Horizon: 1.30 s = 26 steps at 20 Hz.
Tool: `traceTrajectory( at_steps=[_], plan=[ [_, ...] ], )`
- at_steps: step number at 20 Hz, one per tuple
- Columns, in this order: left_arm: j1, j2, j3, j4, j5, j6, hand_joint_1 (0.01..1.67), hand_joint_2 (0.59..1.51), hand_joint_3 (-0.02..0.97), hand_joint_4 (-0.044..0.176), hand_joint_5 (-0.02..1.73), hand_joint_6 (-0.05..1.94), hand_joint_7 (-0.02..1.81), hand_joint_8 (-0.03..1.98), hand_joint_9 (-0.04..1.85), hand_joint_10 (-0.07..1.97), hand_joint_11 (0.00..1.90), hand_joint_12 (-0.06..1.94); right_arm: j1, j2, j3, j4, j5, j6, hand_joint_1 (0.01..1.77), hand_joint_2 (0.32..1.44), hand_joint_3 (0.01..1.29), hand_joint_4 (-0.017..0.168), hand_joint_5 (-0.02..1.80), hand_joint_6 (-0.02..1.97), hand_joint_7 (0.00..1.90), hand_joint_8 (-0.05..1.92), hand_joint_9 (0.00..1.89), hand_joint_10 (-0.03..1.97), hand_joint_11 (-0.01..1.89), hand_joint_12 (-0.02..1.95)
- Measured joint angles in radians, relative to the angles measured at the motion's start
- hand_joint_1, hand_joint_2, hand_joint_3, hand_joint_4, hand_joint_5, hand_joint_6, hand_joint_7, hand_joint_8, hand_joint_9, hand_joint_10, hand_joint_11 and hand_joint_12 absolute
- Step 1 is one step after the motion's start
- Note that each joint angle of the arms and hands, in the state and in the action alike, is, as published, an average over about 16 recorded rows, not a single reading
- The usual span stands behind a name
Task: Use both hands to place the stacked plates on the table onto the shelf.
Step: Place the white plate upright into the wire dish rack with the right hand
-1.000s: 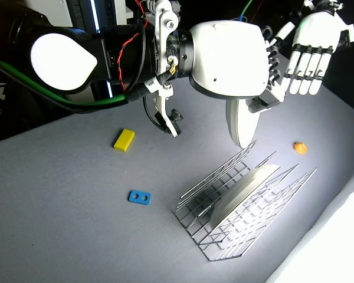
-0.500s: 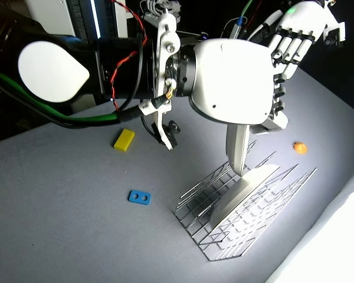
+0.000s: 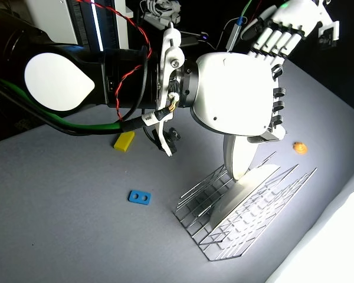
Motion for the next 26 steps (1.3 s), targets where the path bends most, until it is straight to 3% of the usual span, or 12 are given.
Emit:
traceTrajectory(
  at_steps=[6, 12, 17, 26],
  plan=[
    [0.001, 0.001, -0.037, -0.022, -0.057, 0.037, 0.02, 1.131, 0.005, 0.003, 0.2, 0.01, 0.15, 0.0, 0.11, 0.01, 0.04, 0.06, -0.002, -0.023, 0.03, 0.033, -0.054, 0.001, 1.19, 1.02, 0.01, 0.013, 0.89, 1.07, 0.99, 0.99, 0.98, 0.61, 0.68, 1.41],
    [0.004, 0.001, -0.085, -0.034, -0.076, 0.081, 0.02, 1.13, 0.005, 0.003, 0.2, 0.01, 0.15, 0.0, 0.11, 0.01, 0.03, 0.07, -0.013, -0.055, 0.072, 0.075, -0.089, -0.021, 1.18, 1.02, 0.01, 0.013, 0.88, 1.07, 1.0, 0.98, 0.98, 0.61, 0.69, 1.42],
    [0.001, 0.002, -0.115, -0.029, -0.083, 0.095, 0.02, 1.13, 0.005, 0.003, 0.22, 0.01, 0.17, 0.0, 0.13, 0.01, 0.04, 0.09, -0.034, -0.083, 0.108, 0.101, -0.095, -0.049, 1.18, 1.02, 0.01, 0.013, 0.88, 1.07, 1.0, 0.98, 0.98, 0.61, 0.69, 1.42],
    [-0.011, 0.011, -0.103, -0.01, -0.107, 0.092, 0.02, 1.13, 0.004, 0.003, 0.22, 0.01, 0.17, 0.0, 0.14, 0.01, 0.04, 0.1, -0.077, -0.113, 0.147, 0.128, -0.069, -0.098, 1.17, 1.02, 0.01, 0.008, 0.87, 1.07, 0.97, 0.94, 0.94, 0.6, 0.66, 1.43]
  ],
)
